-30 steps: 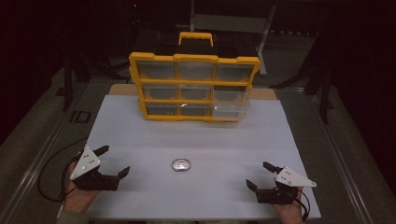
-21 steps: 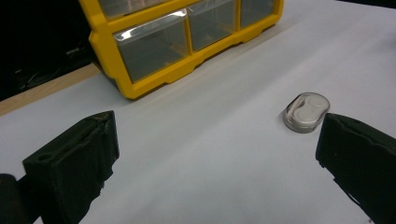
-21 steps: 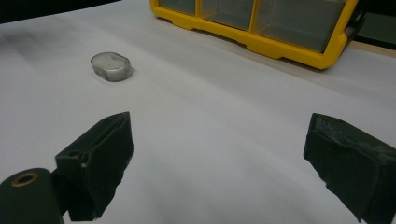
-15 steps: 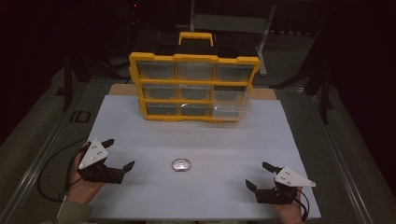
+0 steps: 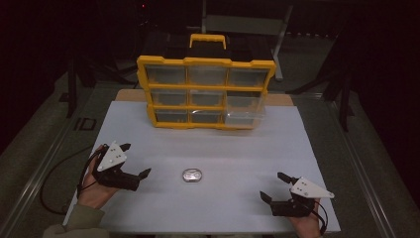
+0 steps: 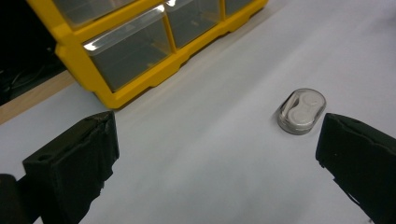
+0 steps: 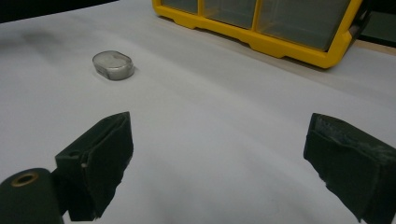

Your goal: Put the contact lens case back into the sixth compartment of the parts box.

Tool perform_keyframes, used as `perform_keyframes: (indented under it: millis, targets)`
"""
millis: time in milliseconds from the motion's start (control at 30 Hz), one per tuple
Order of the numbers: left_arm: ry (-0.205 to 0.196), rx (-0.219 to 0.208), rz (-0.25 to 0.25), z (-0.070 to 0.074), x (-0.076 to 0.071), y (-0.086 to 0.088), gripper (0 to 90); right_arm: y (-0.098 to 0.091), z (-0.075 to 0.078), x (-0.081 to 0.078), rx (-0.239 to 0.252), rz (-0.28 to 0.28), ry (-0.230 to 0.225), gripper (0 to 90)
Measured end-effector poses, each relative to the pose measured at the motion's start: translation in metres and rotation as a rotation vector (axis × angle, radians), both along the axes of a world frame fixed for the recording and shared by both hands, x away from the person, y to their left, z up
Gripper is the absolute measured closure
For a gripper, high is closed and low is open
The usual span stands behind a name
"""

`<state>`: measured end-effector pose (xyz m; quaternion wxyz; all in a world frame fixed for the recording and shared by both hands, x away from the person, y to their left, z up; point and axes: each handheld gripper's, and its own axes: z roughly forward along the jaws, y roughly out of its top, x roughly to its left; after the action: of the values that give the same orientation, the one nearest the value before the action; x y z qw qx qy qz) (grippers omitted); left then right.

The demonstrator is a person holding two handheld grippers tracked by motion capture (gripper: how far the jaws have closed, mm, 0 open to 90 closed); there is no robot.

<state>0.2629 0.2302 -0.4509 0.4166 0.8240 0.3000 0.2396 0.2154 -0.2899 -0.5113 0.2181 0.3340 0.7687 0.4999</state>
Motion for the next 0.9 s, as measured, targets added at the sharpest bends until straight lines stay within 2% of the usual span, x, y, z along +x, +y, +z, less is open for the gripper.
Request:
perform_keyframes:
  millis: [200,367,900]
  targets:
    - [0.018,0.038,-0.034,0.000,0.007,-0.010,0.1,0.000,-0.001,0.000,0.001,0.001,0.005,8.1]
    - [0.033,0.049,-0.056,0.002,0.012,-0.018,0.1,0.000,-0.001,0.001,0.007,0.004,0.004,8.1]
    - [0.084,0.145,-0.133,0.001,0.030,-0.041,0.1,0.001,-0.003,0.002,0.010,0.009,0.002,8.0]
